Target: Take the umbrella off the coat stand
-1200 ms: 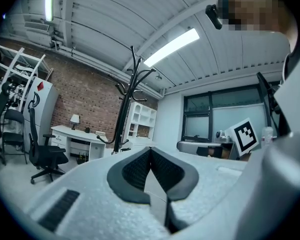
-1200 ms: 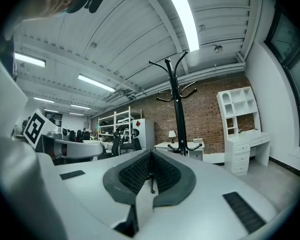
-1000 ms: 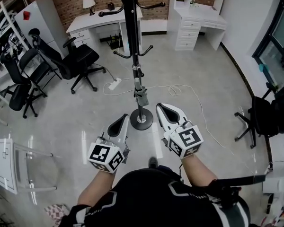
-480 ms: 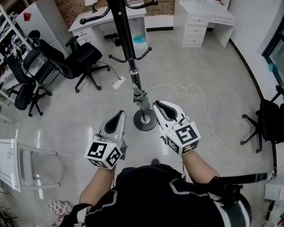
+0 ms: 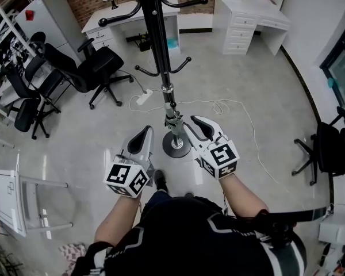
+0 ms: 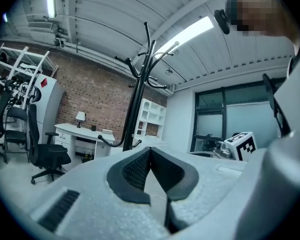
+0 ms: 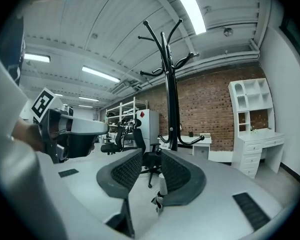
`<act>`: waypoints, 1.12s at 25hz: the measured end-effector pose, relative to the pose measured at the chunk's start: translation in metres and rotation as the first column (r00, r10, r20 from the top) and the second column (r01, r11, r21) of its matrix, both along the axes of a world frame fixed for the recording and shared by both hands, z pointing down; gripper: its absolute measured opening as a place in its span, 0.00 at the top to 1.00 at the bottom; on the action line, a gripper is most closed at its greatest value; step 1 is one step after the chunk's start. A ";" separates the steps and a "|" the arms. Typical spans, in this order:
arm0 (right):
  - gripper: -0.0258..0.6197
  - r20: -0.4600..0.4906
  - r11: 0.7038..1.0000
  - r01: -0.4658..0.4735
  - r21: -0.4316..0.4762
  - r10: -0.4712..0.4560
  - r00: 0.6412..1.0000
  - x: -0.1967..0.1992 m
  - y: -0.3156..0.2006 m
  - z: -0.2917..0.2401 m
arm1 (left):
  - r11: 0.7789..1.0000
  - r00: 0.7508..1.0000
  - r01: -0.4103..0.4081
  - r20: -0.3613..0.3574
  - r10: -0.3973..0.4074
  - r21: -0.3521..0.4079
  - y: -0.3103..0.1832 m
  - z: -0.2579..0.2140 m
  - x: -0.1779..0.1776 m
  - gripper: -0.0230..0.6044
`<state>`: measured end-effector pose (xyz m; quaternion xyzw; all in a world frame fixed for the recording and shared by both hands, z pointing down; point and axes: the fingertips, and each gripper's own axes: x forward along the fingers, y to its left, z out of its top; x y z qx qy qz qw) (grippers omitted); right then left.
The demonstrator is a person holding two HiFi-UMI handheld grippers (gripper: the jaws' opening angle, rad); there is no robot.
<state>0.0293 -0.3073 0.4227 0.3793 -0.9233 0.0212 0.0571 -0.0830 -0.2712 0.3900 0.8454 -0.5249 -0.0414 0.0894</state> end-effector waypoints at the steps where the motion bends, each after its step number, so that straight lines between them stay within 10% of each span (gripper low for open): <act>1: 0.80 -0.007 1.000 -0.010 -0.006 0.010 1.000 -0.003 -0.006 0.004 | 1.000 1.000 -0.004 0.009 0.004 0.002 -0.006 0.004 -0.003 0.95; 28: 0.76 -0.092 0.982 -0.143 -0.127 0.132 0.987 -0.064 -0.128 0.104 | 0.986 0.993 -0.095 0.050 0.103 -0.137 -0.131 0.102 -0.030 0.95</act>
